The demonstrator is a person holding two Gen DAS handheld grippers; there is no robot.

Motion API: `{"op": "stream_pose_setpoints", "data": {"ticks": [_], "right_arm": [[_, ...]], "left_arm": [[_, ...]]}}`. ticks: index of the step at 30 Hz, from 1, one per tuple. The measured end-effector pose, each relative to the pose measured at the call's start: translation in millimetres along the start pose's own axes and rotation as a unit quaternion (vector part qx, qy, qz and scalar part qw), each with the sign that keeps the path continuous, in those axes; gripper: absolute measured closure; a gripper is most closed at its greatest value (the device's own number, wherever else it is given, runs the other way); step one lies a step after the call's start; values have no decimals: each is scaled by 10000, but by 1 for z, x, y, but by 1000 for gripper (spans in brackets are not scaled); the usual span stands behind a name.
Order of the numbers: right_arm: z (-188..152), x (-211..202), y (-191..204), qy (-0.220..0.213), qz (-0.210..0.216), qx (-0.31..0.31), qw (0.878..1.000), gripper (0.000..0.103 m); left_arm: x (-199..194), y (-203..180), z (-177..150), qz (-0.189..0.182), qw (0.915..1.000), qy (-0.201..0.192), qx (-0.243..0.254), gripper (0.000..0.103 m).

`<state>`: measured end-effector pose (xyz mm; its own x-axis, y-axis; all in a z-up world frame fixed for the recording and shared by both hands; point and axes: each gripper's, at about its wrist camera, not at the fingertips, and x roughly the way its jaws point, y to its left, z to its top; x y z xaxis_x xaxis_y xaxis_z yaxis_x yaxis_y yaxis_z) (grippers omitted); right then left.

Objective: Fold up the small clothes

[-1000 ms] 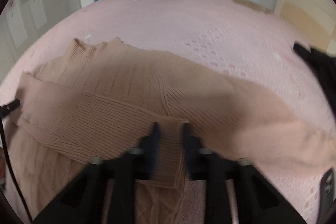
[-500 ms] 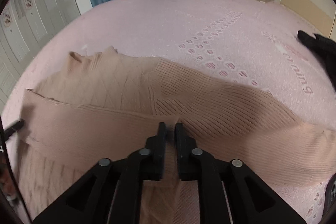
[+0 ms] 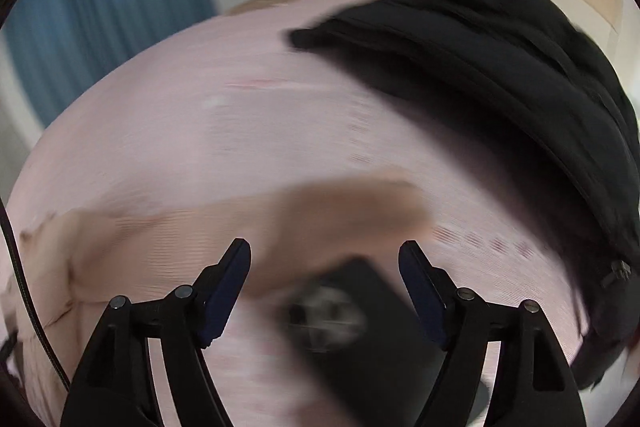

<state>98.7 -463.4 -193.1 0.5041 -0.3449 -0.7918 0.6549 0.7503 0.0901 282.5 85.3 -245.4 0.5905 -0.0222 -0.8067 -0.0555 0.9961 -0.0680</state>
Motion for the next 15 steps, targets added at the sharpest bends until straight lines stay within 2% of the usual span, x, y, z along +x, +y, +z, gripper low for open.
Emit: {"op": "stream_pose_setpoints", "data": {"ticks": [3, 8, 15], "right_arm": [[-6, 12, -19, 156, 18, 291, 9995, 28], [-9, 37, -25, 387, 418, 695, 9960, 31], [4, 49, -19, 344, 191, 645, 9971, 50]], "left_arm": [[1, 2, 1, 0, 10000, 28, -55, 8], [1, 0, 0, 80, 10000, 14, -25, 7], [2, 2, 0, 50, 10000, 27, -56, 7]]}}
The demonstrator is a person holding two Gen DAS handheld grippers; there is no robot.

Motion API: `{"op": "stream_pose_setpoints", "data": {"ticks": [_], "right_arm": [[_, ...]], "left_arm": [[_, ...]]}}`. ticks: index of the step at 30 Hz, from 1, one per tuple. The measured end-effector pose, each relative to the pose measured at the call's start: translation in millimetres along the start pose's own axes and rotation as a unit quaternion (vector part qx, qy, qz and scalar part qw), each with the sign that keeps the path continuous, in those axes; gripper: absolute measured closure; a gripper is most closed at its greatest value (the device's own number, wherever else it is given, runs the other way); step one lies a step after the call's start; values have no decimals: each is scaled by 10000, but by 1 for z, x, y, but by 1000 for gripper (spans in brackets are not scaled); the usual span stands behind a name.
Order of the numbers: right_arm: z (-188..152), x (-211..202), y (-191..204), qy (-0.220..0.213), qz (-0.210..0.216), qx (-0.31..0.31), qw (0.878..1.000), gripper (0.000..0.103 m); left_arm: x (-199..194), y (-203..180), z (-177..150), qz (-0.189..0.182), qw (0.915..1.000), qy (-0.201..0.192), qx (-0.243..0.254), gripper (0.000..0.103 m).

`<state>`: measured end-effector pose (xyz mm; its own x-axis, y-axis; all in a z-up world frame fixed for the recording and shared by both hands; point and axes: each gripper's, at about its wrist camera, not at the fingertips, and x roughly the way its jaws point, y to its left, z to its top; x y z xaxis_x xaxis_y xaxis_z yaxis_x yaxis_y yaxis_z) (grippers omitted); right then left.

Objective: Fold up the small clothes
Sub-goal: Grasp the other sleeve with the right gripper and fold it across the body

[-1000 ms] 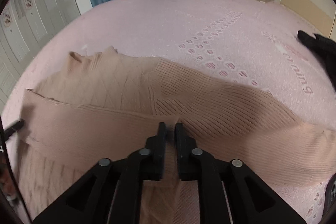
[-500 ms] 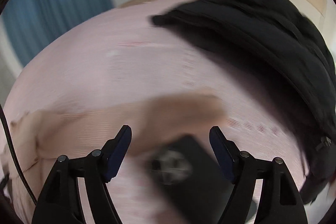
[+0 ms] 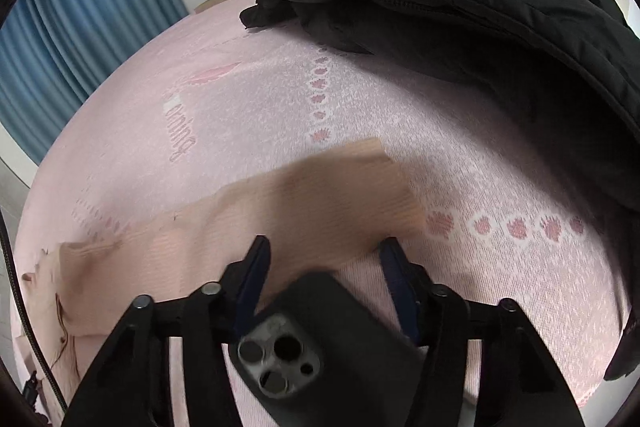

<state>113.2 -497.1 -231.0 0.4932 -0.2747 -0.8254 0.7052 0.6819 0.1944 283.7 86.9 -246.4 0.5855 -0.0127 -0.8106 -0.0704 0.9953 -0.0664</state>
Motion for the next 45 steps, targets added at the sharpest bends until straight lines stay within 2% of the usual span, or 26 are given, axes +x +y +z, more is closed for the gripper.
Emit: {"op": "stream_pose_setpoints", "data": {"ticks": [2, 5, 8, 9, 13, 17, 23, 29, 33, 37, 43, 45], "right_arm": [[3, 3, -1, 19, -9, 77, 10000, 52], [7, 5, -1, 59, -143, 58, 9999, 63], [12, 7, -2, 79, -249, 18, 9997, 82], [14, 7, -2, 40, -238, -21, 9997, 92], [20, -2, 8, -210, -249, -248, 9992, 94], [22, -41, 36, -656, -199, -567, 9960, 95], [25, -122, 119, -1394, 181, -1393, 9802, 95], [-2, -190, 222, -1696, 956, -2016, 9599, 95], [-33, -219, 283, -1663, 1536, -2245, 9478, 94], [-69, -231, 343, -1506, 2107, -2403, 9355, 94], [-133, -221, 436, -954, 2780, -2782, 9144, 94], [-158, -207, 464, -641, 3010, -2908, 9060, 94]], "left_arm": [[0, 0, 0, -5, 10000, -3, -3, 7], [0, 1, 0, -17, 10000, -5, -12, 7], [0, 2, -1, -42, 10000, -11, -29, 7], [0, 2, -1, -53, 10000, -12, -37, 7], [-1, 4, -1, -92, 9999, -32, -78, 7], [-15, 12, -1, -255, 9992, -232, -212, 8], [-49, 28, -5, -486, 9975, -374, -360, 8], [-100, 50, -2, -285, 9976, -543, -328, 8], [-128, 71, -3, -389, 9968, -624, -328, 8], [-148, 93, -5, -365, 9963, -724, -300, 8], [-149, 130, -10, -263, 9963, -732, -367, 8], [-146, 142, -14, -513, 9955, -691, -406, 8]]}}
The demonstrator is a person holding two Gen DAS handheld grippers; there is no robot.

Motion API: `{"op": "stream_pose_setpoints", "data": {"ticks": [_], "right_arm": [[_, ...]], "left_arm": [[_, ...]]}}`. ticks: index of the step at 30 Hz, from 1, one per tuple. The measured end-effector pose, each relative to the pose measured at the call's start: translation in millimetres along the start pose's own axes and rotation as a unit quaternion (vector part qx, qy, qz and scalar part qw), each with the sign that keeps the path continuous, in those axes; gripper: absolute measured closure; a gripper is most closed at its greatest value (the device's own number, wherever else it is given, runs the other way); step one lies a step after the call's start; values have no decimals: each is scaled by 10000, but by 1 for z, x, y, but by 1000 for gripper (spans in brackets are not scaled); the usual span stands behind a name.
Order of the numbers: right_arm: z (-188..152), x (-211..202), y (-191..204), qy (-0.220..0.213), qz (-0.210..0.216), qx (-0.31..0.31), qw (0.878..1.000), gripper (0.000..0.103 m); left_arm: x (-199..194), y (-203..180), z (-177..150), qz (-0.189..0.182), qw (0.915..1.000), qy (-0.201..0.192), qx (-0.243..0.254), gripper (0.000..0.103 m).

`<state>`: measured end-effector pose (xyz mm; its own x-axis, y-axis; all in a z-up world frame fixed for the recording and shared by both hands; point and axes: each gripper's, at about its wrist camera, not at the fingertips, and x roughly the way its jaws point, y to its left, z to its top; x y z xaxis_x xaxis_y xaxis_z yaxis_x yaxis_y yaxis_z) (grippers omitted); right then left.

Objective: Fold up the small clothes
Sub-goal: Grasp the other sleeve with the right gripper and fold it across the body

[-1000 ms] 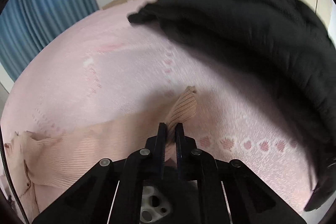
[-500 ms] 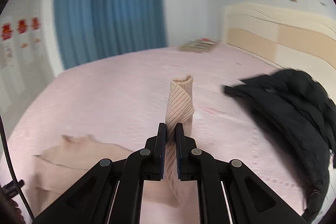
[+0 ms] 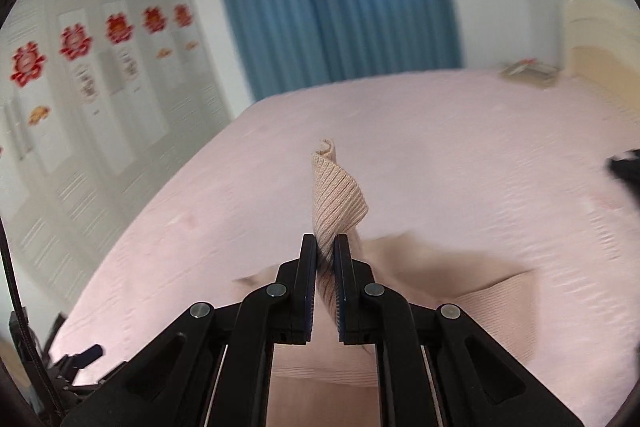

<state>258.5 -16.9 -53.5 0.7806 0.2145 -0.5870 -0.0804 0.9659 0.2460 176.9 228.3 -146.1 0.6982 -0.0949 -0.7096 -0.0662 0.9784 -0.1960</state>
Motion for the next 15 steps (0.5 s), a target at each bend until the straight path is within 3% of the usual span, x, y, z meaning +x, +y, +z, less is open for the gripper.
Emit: {"op": "stream_pose_setpoints", "data": {"ticks": [5, 11, 14, 15], "right_arm": [[-34, 56, 32, 486, 552, 21, 9973, 99], [-76, 96, 35, 1101, 662, -284, 9913, 96], [-84, 78, 1, 957, 349, -404, 9940, 77], [-83, 71, -12, 905, 211, -411, 9948, 65]], "left_arm": [[10, 12, -13, -67, 9999, -26, 141, 8], [35, 5, -22, -199, 9996, 194, 22, 8], [44, -10, -23, -405, 9989, 222, -11, 8], [48, -18, -23, -512, 9984, 235, 10, 8]]}}
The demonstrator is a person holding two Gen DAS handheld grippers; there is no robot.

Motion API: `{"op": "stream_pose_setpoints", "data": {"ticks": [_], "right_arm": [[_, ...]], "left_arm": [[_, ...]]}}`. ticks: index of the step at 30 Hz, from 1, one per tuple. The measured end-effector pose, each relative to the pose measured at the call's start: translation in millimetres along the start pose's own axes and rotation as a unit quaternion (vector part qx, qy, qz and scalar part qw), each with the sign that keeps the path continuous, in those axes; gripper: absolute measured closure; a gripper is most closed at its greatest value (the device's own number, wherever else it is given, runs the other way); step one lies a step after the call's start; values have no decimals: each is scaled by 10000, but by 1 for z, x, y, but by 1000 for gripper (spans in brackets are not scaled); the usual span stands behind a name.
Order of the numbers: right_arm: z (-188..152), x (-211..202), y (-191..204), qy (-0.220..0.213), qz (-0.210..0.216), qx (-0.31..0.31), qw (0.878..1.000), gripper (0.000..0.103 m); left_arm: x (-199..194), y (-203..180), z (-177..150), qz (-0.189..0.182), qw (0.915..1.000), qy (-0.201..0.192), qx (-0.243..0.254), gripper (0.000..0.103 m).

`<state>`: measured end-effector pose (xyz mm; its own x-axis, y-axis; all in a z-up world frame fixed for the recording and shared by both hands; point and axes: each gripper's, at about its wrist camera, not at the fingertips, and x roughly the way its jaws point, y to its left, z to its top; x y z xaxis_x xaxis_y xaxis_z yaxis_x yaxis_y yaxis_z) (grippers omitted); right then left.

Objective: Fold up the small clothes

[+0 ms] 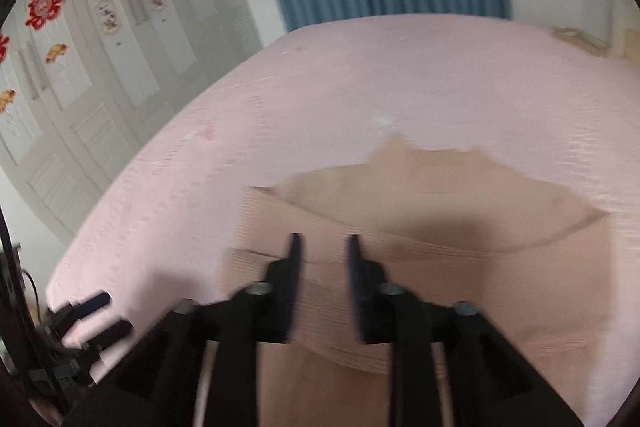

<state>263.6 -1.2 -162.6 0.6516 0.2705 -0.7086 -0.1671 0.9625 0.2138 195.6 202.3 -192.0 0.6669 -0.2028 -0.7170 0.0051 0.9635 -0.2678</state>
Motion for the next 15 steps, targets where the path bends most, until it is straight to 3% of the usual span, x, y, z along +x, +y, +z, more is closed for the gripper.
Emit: {"op": "stream_pose_setpoints", "data": {"ticks": [5, 8, 12, 14, 15], "right_arm": [[-28, -52, -77, -56, -895, -30, 9960, 53], [-49, -72, -123, 47, -1382, 218, 9902, 48], [-74, -76, -168, 189, -1384, 807, 9869, 48], [-87, -72, -184, 204, -1394, 1022, 9847, 48], [-92, -68, -190, 194, -1375, 1137, 9838, 48]], "left_arm": [[30, -45, 11, -475, 9987, 42, 174, 9], [48, -58, 22, -519, 9986, 33, 82, 11], [74, -63, 38, -371, 9991, 185, -86, 26], [84, -62, 42, -513, 9982, 256, -147, 26], [91, -62, 44, -509, 9980, 334, -171, 34]]}}
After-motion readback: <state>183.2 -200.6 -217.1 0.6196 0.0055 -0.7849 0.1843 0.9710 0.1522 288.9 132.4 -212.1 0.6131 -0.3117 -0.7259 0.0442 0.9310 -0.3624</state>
